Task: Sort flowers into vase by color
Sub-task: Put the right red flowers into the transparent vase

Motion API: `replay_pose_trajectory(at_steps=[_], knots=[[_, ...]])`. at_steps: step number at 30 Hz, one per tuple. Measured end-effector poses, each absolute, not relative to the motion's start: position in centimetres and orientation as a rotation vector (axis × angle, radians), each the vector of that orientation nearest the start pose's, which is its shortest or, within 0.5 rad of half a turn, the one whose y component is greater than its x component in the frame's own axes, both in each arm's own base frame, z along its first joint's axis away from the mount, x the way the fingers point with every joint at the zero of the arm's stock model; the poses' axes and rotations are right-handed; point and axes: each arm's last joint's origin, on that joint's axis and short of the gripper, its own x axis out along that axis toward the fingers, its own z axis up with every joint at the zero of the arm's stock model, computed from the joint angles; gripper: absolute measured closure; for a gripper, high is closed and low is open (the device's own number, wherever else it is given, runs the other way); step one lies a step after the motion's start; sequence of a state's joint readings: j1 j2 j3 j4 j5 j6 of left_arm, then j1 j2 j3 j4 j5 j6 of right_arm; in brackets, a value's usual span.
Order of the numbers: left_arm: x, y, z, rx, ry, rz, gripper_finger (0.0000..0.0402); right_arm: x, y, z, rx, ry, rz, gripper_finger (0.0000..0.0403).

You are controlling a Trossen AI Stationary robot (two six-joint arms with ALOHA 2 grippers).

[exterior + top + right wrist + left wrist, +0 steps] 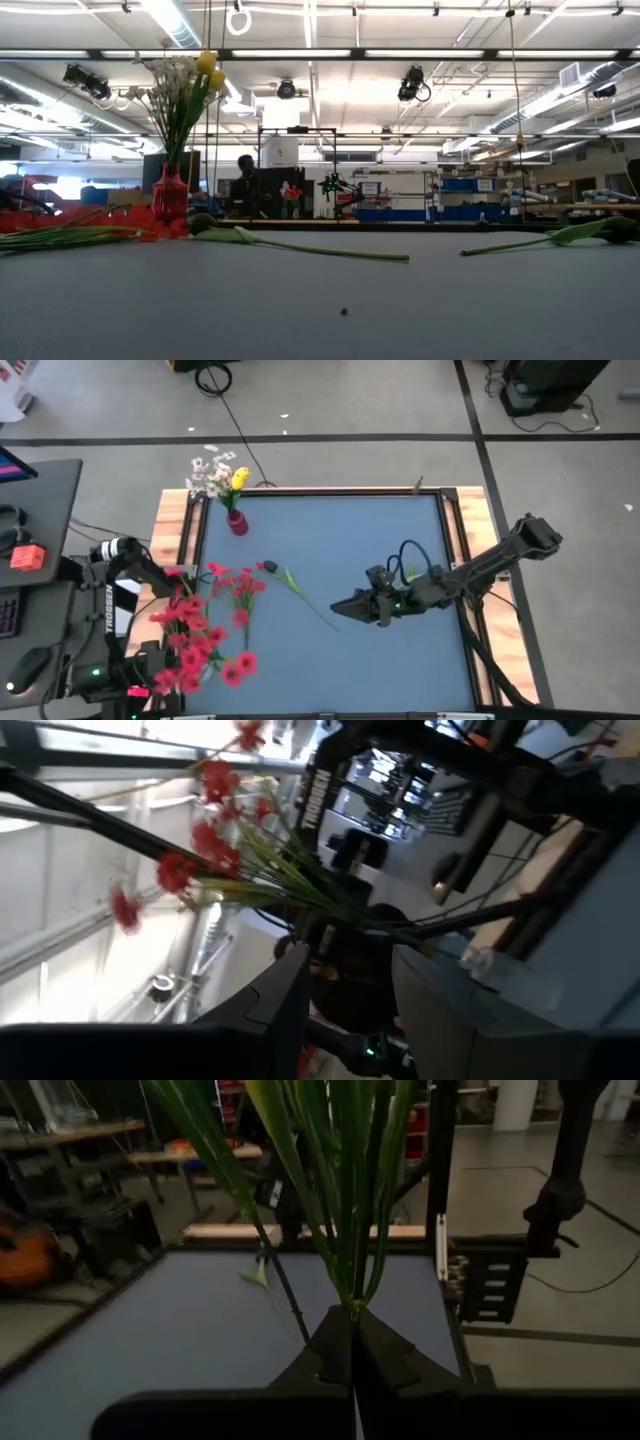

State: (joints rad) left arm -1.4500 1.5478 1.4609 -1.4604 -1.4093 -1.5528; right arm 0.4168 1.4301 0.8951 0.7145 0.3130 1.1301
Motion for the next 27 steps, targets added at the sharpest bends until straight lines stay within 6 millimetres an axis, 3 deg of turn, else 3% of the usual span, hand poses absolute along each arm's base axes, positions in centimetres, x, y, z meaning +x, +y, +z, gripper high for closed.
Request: replay_pose_trajectory(at_steps=[7, 18, 22, 27], knots=[[6.3, -25.2, 33.2, -0.021, 0.179, 0.138, 0.0399, 29.8, 12.4, 30.6, 1.208, -0.119, 0.22, 0.0249], [6.8, -19.8, 37.2, 0.002, 0.177, 0.171, 0.04, 29.8, 12.6, 30.6, 1.209, -0.116, 0.232, 0.0249], [6.5, -18.3, 38.0, 0.0, 0.173, 0.167, 0.04, 30.1, 12.7, 30.2, 1.201, -0.093, 0.243, 0.0249], [6.1, -15.8, 37.5, -0.012, 0.169, 0.169, 0.0401, 30.9, 10.8, 30.1, 1.213, -0.096, 0.242, 0.0249]])
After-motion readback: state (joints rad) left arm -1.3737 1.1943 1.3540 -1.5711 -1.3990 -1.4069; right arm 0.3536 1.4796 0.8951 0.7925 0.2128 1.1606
